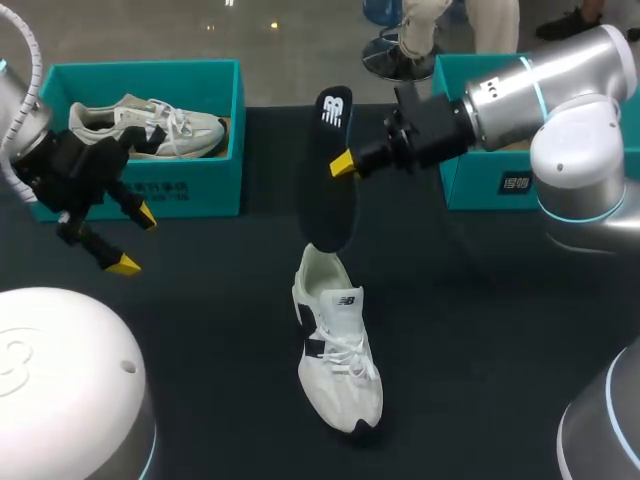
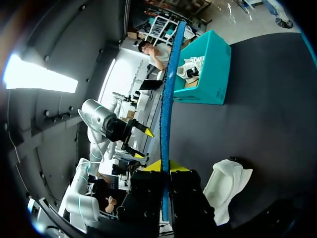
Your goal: Take the shoe out of the shoebox, open the shoe tongue, remove and reinsert the insole, then place the shoe into the shoebox
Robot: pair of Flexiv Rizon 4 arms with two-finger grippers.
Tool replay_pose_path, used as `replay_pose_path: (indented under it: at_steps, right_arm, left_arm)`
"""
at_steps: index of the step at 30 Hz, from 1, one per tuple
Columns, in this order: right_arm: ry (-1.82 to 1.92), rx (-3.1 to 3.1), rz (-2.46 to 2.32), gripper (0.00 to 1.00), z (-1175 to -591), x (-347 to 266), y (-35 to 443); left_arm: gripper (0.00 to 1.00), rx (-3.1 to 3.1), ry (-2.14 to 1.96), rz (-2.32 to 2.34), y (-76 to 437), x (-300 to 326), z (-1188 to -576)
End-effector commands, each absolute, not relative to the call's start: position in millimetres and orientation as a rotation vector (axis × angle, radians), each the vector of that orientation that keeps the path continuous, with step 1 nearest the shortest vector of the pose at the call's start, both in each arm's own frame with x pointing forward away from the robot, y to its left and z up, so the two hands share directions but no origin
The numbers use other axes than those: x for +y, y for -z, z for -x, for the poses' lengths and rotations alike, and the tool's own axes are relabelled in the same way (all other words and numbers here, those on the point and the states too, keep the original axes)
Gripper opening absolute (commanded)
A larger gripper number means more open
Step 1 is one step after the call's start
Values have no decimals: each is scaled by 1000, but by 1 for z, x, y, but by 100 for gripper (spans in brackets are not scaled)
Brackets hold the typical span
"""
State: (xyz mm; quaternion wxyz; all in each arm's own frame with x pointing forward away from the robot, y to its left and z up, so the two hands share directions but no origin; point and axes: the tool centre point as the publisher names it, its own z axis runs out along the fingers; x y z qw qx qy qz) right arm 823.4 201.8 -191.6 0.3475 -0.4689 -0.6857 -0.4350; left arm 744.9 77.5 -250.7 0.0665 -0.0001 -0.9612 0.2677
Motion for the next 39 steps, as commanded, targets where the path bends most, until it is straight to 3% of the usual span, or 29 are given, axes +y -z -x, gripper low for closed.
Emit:
replay_pose_path:
  at_steps: [1, 21, 39]
  right_arm:
    - [1128, -1776, 1203, 0, -834, 201, 205]
    - [1168, -1726, 1334, 0, -832, 206, 258]
    - [1168, -1726, 1334, 0, -832, 206, 258]
  left_arm:
    - [100, -2900, -805, 0, 250, 78, -744]
    - [100, -2900, -805, 0, 250, 78, -744]
    - [100, -2900, -805, 0, 250, 78, -744]
